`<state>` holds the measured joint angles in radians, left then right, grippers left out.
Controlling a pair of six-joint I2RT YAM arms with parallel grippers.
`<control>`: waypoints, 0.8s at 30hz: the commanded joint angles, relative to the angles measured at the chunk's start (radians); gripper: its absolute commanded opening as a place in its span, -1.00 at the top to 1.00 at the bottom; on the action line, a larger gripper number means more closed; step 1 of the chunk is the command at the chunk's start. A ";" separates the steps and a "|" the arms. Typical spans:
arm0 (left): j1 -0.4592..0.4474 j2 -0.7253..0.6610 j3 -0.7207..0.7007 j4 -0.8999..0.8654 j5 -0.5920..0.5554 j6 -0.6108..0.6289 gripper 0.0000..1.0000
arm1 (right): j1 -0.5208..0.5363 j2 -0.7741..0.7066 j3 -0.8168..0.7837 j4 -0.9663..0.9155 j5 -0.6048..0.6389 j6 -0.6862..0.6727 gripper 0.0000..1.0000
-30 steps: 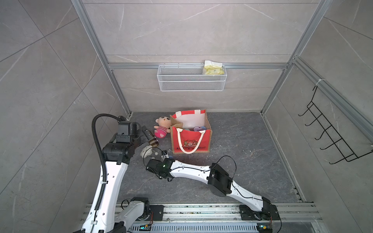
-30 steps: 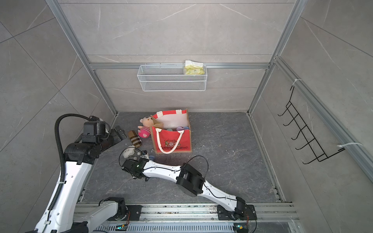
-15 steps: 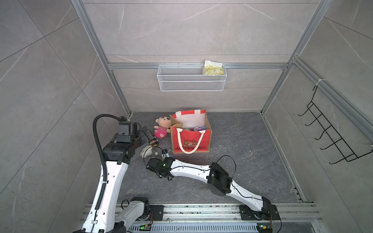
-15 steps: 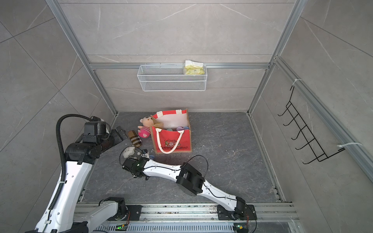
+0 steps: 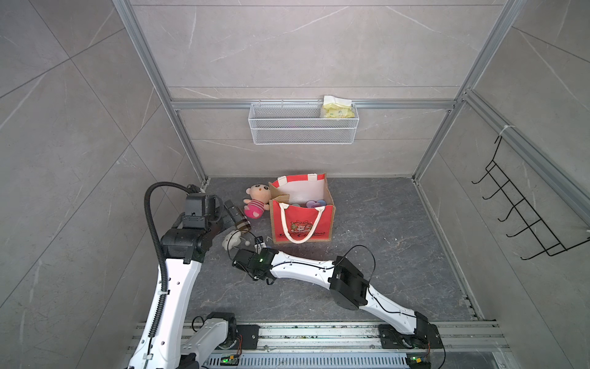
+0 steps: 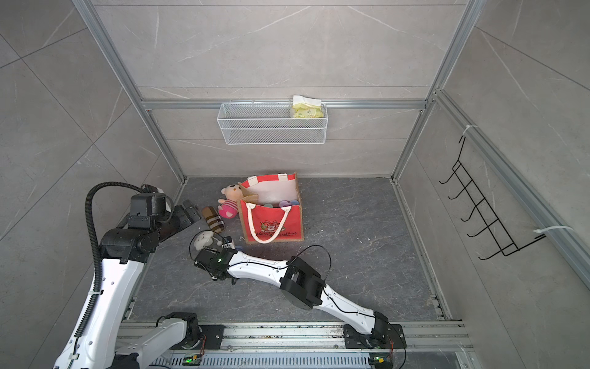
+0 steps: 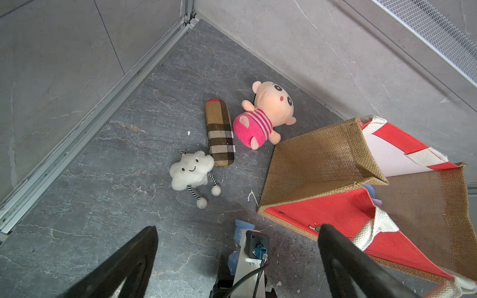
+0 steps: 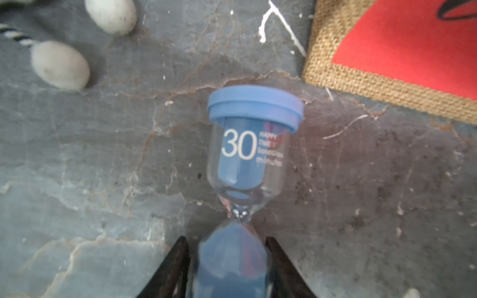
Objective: Put the hourglass into the canvas bag
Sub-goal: Pick up the hourglass from the center of the board.
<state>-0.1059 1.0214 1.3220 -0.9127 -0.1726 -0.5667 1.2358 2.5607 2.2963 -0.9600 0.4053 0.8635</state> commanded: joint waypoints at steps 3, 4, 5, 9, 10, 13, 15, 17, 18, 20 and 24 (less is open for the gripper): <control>0.005 -0.014 0.051 0.007 0.007 0.027 -0.99 | -0.001 -0.162 -0.095 0.044 -0.034 -0.037 0.84; 0.005 -0.016 0.056 0.008 0.007 0.030 -0.99 | -0.001 -0.184 -0.119 0.056 -0.043 -0.041 0.86; 0.005 -0.017 0.061 0.010 0.008 0.032 -1.00 | -0.001 -0.212 -0.143 0.070 -0.049 -0.046 0.87; 0.005 -0.001 0.103 0.010 0.001 0.048 -0.99 | -0.001 -0.312 -0.228 0.095 -0.063 -0.058 0.92; 0.004 0.005 0.116 0.007 0.001 0.055 -0.99 | -0.001 -0.337 -0.244 0.097 -0.067 -0.061 0.93; 0.006 0.040 0.170 -0.011 -0.004 0.068 -0.99 | -0.001 -0.425 -0.310 0.117 -0.094 -0.073 0.97; 0.005 0.058 0.204 -0.013 -0.001 0.081 -0.99 | -0.001 -0.497 -0.362 0.153 -0.116 -0.088 0.98; 0.006 0.078 0.243 -0.018 0.003 0.091 -1.00 | -0.001 -0.581 -0.416 0.199 -0.135 -0.112 1.00; 0.007 0.089 0.257 -0.018 0.012 0.092 -0.99 | -0.002 -0.614 -0.435 0.216 -0.141 -0.122 1.00; 0.009 0.116 0.292 -0.018 0.036 0.101 -0.99 | -0.002 -0.684 -0.459 0.247 -0.151 -0.151 1.00; 0.016 0.173 0.360 -0.032 0.060 0.119 -0.99 | -0.008 -0.772 -0.443 0.233 -0.136 -0.187 1.00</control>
<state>-0.0971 1.1683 1.6299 -0.9302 -0.1459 -0.4923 1.2354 1.8633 1.8473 -0.7593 0.2646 0.7265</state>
